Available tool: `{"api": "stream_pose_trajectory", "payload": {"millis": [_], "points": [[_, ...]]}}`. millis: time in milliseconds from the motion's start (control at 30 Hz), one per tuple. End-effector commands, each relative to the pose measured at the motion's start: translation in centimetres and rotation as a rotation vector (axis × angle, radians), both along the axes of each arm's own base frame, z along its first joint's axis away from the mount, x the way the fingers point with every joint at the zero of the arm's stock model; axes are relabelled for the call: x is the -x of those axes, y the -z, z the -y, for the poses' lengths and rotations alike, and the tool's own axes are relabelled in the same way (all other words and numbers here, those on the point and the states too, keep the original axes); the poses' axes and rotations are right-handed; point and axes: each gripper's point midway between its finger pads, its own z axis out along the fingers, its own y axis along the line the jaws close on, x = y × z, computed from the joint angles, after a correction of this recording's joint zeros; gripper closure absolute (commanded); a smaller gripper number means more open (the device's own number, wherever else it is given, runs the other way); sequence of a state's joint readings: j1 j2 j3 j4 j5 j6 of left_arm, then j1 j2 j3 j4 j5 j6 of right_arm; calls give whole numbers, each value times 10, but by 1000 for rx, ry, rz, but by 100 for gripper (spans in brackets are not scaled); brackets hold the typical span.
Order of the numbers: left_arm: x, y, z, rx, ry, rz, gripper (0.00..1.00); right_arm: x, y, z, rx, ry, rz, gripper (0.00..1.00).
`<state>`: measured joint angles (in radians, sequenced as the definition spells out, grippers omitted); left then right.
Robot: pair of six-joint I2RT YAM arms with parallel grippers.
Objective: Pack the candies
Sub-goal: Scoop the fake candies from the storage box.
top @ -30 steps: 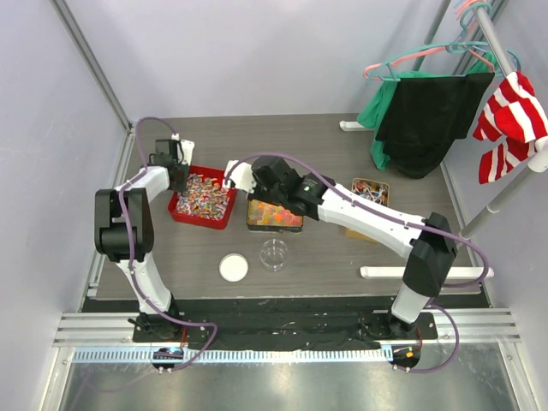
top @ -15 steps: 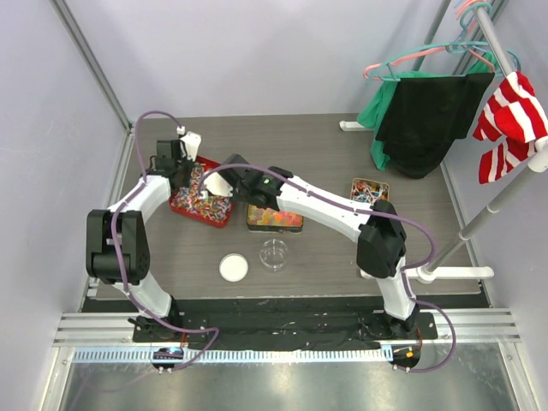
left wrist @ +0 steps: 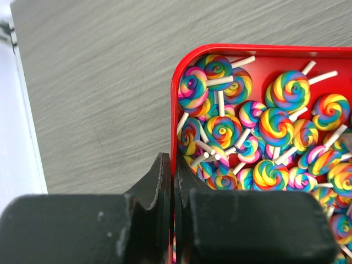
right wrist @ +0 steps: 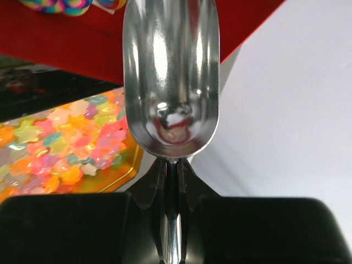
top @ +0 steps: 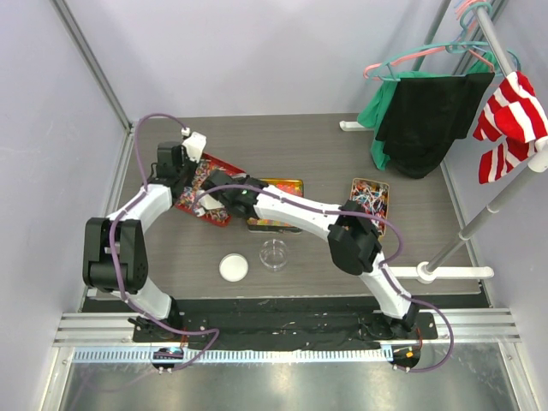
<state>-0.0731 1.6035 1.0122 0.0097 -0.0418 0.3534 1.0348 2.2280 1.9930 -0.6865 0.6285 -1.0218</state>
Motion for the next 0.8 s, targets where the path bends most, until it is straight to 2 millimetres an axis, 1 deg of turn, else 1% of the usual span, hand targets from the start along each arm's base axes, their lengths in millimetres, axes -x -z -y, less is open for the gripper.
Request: {"api": "stream_pose_trajectory", "payload": {"millis": [0, 33, 67, 100, 200, 267, 300, 333, 367, 400, 500, 533, 567, 667, 767], "points": [[-19, -81, 8, 33, 34, 274, 100, -17, -33, -7, 73, 4, 154, 99], [-18, -82, 16, 57, 72, 277, 100, -17, -33, -10, 83, -3, 159, 99], [-16, -87, 18, 69, 77, 285, 100, -16, -37, -14, 97, -13, 180, 99], [-15, -87, 20, 76, 82, 286, 100, -16, -36, -16, 103, -19, 184, 99], [-12, -91, 26, 94, 103, 291, 100, -12, -26, -24, 145, -44, 190, 99], [-11, -92, 29, 104, 112, 294, 100, -7, -16, -28, 168, -68, 176, 99], [-10, -94, 30, 109, 110, 298, 100, 0, -12, -35, 162, -96, 162, 99], [-10, -95, 32, 115, 115, 297, 100, 5, -12, -37, 161, -113, 152, 99], [-10, -95, 33, 116, 116, 296, 100, 11, -3, -37, 174, -135, 130, 99], [-10, -95, 34, 119, 120, 295, 100, 19, 2, -42, 165, -167, 105, 99], [-9, -96, 35, 131, 120, 292, 100, 31, 14, -39, 191, -204, 44, 99], [-9, -96, 36, 136, 117, 293, 100, 36, 18, -41, 184, -218, 18, 99], [-9, -95, 37, 140, 121, 291, 100, 39, 22, -36, 208, -223, -11, 99], [-9, -93, 39, 152, 126, 282, 100, 52, 32, -34, 235, -266, -80, 99], [-10, -93, 41, 154, 129, 283, 100, 60, 31, -34, 249, -301, -103, 99]]}}
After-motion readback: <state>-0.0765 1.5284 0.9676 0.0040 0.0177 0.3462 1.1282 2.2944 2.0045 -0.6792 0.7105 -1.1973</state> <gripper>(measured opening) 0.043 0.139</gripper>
